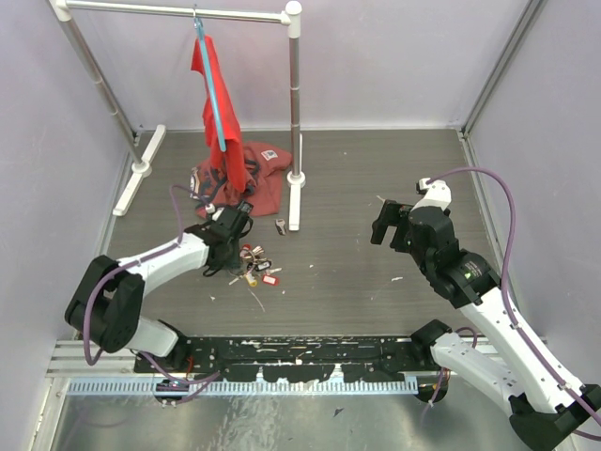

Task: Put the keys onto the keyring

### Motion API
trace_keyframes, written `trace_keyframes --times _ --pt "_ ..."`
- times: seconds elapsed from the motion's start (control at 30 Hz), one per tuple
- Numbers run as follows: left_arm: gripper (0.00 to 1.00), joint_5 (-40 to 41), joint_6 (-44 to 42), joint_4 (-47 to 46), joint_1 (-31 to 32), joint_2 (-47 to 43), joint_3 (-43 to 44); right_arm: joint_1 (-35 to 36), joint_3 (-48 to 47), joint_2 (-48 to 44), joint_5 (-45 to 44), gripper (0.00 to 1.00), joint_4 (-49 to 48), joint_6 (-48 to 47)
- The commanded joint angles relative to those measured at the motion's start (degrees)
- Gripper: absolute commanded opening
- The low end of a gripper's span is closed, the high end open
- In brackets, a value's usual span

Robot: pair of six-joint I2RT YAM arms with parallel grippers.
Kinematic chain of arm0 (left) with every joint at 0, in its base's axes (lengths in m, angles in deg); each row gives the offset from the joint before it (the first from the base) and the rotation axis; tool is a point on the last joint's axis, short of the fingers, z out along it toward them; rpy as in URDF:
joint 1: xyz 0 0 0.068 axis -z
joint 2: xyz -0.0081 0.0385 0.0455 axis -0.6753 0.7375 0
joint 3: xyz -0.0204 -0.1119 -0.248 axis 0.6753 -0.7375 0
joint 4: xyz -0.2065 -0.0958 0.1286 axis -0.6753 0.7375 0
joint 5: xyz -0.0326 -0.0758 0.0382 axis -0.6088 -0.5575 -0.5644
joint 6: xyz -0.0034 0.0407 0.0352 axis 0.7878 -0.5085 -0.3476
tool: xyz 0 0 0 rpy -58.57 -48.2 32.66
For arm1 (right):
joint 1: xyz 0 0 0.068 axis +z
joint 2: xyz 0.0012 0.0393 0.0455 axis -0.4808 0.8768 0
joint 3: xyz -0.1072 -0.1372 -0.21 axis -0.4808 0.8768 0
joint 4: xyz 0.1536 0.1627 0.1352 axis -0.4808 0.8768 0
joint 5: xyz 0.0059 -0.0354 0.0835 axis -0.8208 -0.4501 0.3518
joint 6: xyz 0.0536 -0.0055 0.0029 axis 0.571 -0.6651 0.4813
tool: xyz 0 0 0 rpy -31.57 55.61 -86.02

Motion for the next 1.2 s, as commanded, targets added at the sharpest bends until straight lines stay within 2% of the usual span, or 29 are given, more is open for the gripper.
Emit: trace_keyframes --times 0.0,0.33,0.5,0.57,0.67,0.87,1.1,1.17 --pt "0.41 -1.28 0.01 -1.97 -1.55 1.34 0.9 -0.11 -0.44 -0.49 0.04 1.0 -1.37 -0.56" --pt "0.38 -2.89 2.08 -0.36 -4.23 6.97 3.15 -0.11 -0.44 -0.25 0.6 1.0 -1.72 -0.47" --pt "0.08 -5.1 2.17 -1.19 -4.21 8.73 3.78 -0.11 -0.35 -0.33 0.41 1.0 -1.72 -0.63" --pt "0.0 -5.08 2.38 -1.25 -4.26 8.59 3.79 -0.12 -0.35 -0.46 0.19 1.0 -1.72 -0.75" --pt "0.0 -4.25 1.94 -0.68 -4.22 6.79 3.78 -0.12 -0.35 -0.72 -0.31 1.0 -1.7 -0.82" --pt "0.0 -2.83 -2.4 -1.8 -3.54 -3.51 3.24 -0.11 0.1 -0.5 0.27 1.0 -2.88 -1.42" --pt "0.0 -2.52 -5.96 -2.0 -1.41 -11.19 2.94 -0.13 1.11 2.44 8.49 1.0 -7.4 -2.99" --pt "0.0 -2.33 -6.59 -2.02 -0.32 -12.35 3.03 -0.11 1.82 3.74 14.17 1.0 -10.11 -3.7"
